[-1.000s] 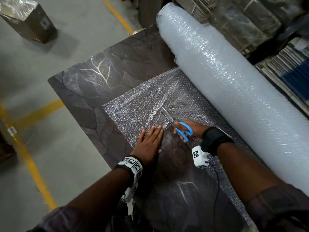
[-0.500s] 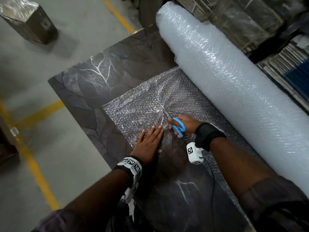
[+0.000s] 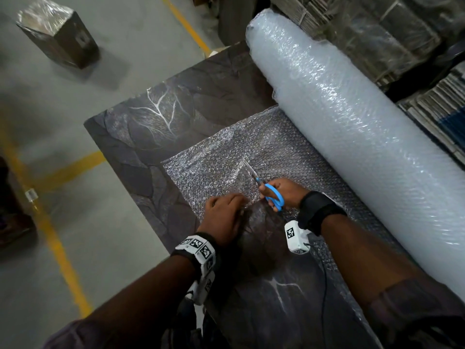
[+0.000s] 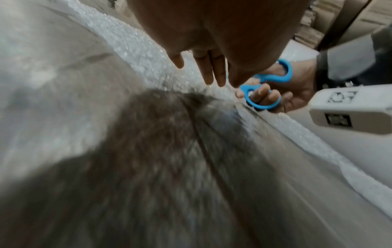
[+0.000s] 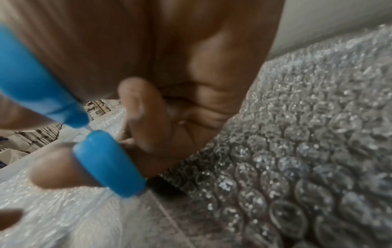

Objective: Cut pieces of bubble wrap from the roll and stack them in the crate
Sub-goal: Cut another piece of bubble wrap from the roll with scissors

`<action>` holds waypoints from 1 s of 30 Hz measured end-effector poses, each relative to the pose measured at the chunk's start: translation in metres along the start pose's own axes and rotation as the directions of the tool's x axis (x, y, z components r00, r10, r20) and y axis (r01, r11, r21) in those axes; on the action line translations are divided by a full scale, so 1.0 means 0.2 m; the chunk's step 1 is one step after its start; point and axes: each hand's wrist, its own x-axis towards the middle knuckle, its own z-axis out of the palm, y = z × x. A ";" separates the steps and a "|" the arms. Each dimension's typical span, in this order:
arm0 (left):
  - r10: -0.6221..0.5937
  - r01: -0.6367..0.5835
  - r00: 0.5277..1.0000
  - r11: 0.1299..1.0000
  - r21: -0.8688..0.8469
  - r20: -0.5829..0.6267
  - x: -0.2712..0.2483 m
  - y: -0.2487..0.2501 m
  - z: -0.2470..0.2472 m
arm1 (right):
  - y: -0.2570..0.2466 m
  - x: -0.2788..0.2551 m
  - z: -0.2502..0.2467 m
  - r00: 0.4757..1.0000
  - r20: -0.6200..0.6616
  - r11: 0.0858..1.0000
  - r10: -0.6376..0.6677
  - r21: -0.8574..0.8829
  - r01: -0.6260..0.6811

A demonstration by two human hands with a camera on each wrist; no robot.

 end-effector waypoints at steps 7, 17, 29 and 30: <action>-0.281 0.256 0.955 0.943 0.213 0.096 0.16 -0.17 -0.12 | -0.01 0.00 -0.02 0.999 0.037 1.000 0.008 -0.025 -0.008; -0.227 0.170 0.961 0.935 0.312 0.158 0.11 -0.26 -0.07 | -0.13 0.05 -0.03 0.997 0.054 0.997 0.046 -0.067 -0.043; -0.209 0.153 0.969 0.926 0.346 0.131 0.09 -0.25 -0.06 | -0.19 0.13 -0.02 0.998 0.038 0.999 0.042 -0.023 -0.041; -0.208 0.153 0.970 0.925 0.347 0.129 0.09 -0.25 -0.06 | -0.21 0.12 -0.01 0.999 0.034 0.999 0.041 -0.011 -0.041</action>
